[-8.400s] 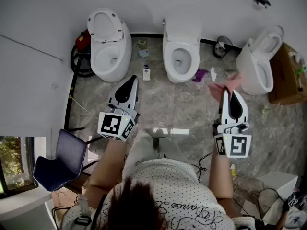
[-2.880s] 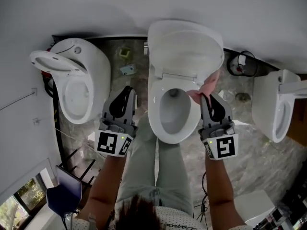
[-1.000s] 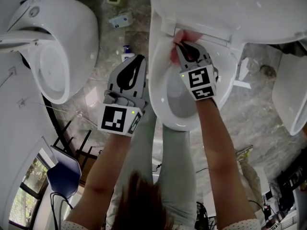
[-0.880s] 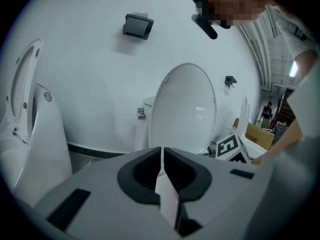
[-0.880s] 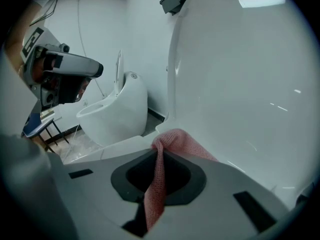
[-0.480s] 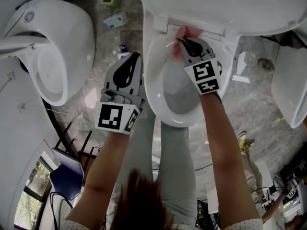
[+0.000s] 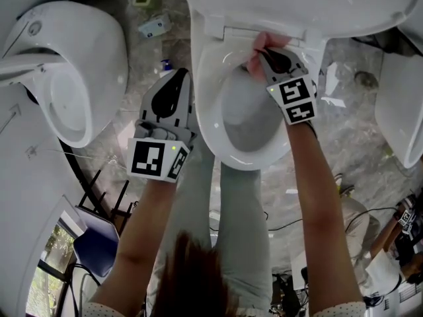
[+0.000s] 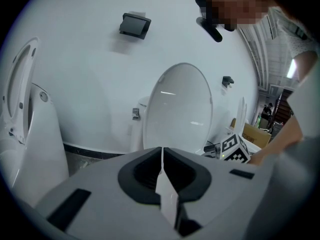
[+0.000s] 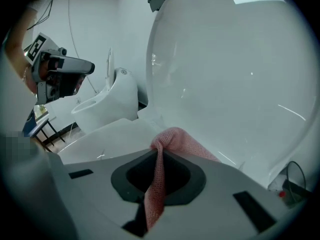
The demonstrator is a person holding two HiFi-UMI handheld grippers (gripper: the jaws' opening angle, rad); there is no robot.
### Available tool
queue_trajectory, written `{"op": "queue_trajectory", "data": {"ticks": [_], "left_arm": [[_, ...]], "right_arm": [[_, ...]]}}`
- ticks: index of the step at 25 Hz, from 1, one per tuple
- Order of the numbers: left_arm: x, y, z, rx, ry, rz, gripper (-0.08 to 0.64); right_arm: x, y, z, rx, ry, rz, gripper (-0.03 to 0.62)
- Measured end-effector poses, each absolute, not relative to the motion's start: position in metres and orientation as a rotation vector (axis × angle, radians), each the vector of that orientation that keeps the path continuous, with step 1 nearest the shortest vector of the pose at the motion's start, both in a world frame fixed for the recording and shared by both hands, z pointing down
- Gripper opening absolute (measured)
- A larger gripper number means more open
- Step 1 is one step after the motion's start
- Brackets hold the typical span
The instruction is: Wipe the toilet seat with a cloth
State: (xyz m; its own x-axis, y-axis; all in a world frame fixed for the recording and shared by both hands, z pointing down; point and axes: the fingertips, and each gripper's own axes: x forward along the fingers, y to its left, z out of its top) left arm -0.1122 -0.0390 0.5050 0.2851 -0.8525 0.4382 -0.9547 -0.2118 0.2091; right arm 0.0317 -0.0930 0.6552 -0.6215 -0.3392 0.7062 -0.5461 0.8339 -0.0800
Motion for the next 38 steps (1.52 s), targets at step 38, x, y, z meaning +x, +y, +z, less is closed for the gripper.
{"op": "queue_trajectory", "data": {"ticks": [38], "left_arm": [[-0.089,-0.023,0.486,2.185,-1.658,0.333,0.011]], "right_arm": [[0.148,-0.064,0.667,0.662,-2.052,0.303,0.032]]}}
